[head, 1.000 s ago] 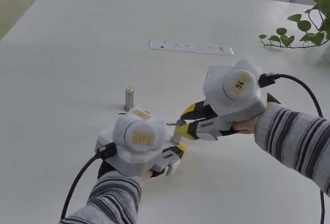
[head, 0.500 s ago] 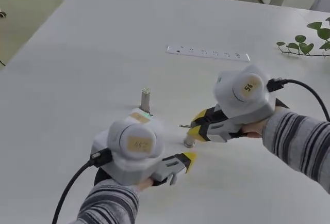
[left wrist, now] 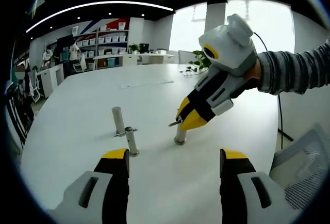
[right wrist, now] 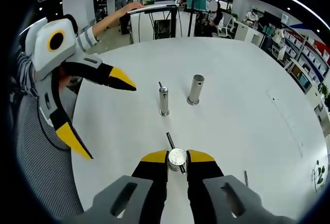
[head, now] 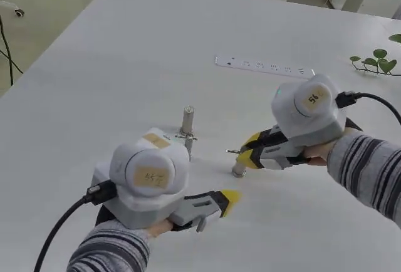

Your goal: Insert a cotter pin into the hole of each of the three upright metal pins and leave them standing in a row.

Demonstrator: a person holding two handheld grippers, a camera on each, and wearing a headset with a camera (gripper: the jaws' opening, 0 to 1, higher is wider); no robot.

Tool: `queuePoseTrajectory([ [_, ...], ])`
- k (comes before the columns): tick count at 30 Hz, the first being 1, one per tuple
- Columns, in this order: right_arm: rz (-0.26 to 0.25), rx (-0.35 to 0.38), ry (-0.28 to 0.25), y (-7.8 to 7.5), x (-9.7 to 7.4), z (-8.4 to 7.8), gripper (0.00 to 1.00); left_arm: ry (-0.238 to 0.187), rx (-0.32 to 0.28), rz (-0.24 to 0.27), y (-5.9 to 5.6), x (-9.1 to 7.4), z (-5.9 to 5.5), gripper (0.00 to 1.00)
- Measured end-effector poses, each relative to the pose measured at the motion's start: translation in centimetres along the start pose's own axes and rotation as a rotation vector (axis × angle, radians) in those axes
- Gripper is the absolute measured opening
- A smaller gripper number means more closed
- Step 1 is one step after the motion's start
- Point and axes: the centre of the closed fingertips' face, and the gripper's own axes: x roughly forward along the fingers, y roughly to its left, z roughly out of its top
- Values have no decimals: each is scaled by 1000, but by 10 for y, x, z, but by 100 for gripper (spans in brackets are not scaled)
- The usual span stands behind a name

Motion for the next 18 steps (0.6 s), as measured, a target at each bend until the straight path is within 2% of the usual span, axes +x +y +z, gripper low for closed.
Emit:
queuePoseTrajectory([
  [8,9,-16,13,-4,7,8,8,-24,20,32,20,-7,5,84],
  [11,14,-15,18,-6,9,10,8,-44,9,25,22,-8,8,88],
  [18,25,-25,32,-11,14,10,8,-38,9,35,25,-6,6,94],
])
